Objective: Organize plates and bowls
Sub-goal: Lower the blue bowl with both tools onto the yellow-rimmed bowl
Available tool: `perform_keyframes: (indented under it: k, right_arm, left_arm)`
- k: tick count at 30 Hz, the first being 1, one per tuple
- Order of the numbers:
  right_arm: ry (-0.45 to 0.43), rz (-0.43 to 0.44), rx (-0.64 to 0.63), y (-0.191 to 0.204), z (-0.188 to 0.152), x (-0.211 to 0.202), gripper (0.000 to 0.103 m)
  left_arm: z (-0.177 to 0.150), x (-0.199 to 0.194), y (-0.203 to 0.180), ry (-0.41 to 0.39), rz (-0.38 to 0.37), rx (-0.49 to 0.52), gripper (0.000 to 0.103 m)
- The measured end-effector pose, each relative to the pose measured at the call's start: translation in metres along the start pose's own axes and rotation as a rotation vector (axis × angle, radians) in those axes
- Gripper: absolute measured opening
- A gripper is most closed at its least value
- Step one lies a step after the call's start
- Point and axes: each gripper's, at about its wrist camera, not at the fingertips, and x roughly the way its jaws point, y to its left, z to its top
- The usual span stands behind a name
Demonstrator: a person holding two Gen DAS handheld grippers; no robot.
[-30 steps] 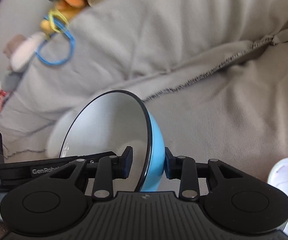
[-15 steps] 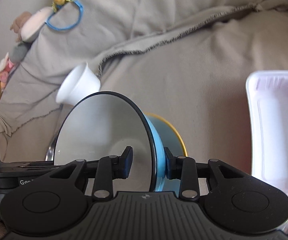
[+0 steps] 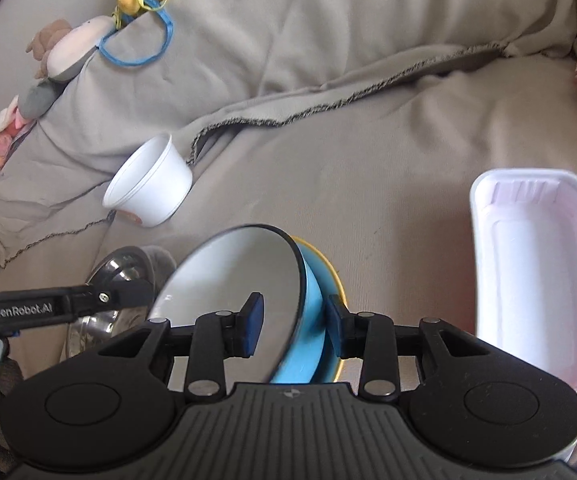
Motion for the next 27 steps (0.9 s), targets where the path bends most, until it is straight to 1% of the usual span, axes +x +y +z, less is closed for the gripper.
perform_keyframes:
  k: [2, 4, 5, 8, 11, 12, 13, 16, 17, 20, 22, 27]
  right_arm:
    - [-0.053, -0.032, -0.020, 0.001, -0.002, -0.007, 0.036]
    - [-0.090, -0.081, -0.029, 0.001, -0.004, -0.011, 0.038]
    - [-0.097, -0.090, -0.027, -0.001, -0.004, -0.012, 0.041]
    - [-0.049, -0.064, 0.010, -0.010, -0.007, -0.005, 0.045]
    - [0.045, -0.024, 0.063, -0.019, -0.013, 0.013, 0.047]
    - [0.079, -0.006, 0.082, -0.022, -0.016, 0.020, 0.047]
    - [0.111, 0.017, 0.102, -0.025, -0.018, 0.027, 0.047]
    - [0.194, 0.117, 0.151, -0.029, -0.026, 0.044, 0.046]
    - [0.208, 0.139, 0.154, -0.027, -0.028, 0.048, 0.047]
    - [0.187, 0.107, 0.113, -0.018, -0.028, 0.049, 0.048]
    - [0.174, 0.099, 0.107, -0.016, -0.026, 0.049, 0.048]
    - [0.146, 0.064, 0.116, -0.020, -0.014, 0.054, 0.048]
  left_arm:
    - [0.002, 0.008, -0.001, 0.015, 0.031, 0.022, 0.027]
    - [0.003, 0.018, 0.001, 0.031, 0.028, 0.018, 0.028]
    - [0.003, 0.022, 0.001, 0.044, 0.026, 0.015, 0.028]
    - [0.000, 0.035, 0.003, 0.078, -0.004, 0.002, 0.031]
    - [-0.002, 0.051, 0.003, 0.130, -0.006, -0.003, 0.029]
    - [-0.002, 0.056, 0.004, 0.141, -0.014, -0.007, 0.026]
    - [-0.002, 0.059, 0.005, 0.149, -0.029, -0.013, 0.024]
    - [-0.001, 0.067, 0.008, 0.168, -0.048, -0.039, 0.024]
    - [0.000, 0.068, 0.008, 0.165, -0.048, -0.040, 0.024]
    - [0.002, 0.068, 0.007, 0.158, -0.043, -0.036, 0.027]
    - [0.004, 0.069, 0.005, 0.152, -0.049, -0.042, 0.034]
    - [0.010, 0.073, 0.000, 0.138, -0.065, -0.045, 0.034]
